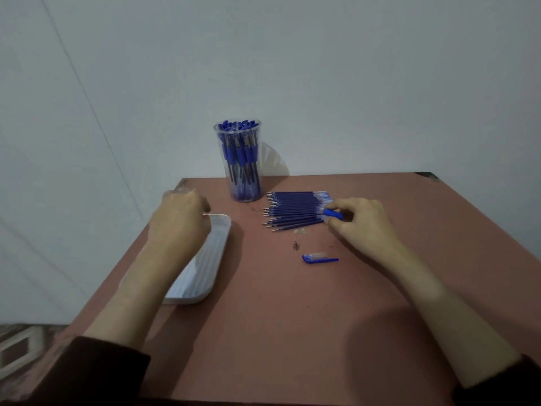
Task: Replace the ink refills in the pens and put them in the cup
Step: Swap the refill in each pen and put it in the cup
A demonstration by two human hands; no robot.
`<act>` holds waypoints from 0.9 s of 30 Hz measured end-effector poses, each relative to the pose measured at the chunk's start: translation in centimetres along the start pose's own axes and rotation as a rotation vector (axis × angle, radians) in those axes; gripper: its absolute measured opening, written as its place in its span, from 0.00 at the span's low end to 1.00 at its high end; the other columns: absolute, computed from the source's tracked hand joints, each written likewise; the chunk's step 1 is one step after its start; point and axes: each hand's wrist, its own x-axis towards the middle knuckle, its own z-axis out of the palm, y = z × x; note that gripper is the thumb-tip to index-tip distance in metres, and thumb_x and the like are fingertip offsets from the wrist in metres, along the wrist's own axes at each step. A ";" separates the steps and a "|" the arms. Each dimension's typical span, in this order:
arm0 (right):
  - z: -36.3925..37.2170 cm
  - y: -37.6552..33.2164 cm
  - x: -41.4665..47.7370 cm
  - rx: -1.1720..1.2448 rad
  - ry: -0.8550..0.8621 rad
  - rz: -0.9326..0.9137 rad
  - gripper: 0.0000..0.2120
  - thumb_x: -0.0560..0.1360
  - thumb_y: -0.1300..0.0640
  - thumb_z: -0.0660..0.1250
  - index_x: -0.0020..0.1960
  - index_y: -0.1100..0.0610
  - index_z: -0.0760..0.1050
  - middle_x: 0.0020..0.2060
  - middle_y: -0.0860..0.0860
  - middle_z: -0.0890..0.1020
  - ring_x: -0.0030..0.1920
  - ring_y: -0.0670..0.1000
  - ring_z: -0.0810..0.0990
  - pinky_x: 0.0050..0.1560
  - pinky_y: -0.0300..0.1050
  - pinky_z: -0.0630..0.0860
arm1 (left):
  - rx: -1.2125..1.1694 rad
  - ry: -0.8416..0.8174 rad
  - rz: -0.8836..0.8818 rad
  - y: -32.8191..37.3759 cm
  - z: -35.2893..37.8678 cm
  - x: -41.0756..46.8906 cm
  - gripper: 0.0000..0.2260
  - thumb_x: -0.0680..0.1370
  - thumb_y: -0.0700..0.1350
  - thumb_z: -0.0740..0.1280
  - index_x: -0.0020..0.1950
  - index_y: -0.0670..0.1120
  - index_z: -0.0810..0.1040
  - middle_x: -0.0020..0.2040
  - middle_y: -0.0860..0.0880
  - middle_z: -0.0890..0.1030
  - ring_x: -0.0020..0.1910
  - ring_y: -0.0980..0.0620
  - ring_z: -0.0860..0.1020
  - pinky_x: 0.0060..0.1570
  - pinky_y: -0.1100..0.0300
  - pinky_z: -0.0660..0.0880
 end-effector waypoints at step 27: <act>0.2 -1.6 -0.9 0.153 0.050 -0.082 0.05 0.73 0.57 0.70 0.47 0.48 0.82 0.32 0.44 0.79 0.35 0.45 0.76 0.39 0.44 0.72 | -1.211 -0.209 -0.241 3.9 -2.8 -0.8 0.03 0.78 0.34 0.64 0.49 0.37 0.78 0.36 0.44 0.81 0.30 0.54 0.79 0.30 0.67 0.76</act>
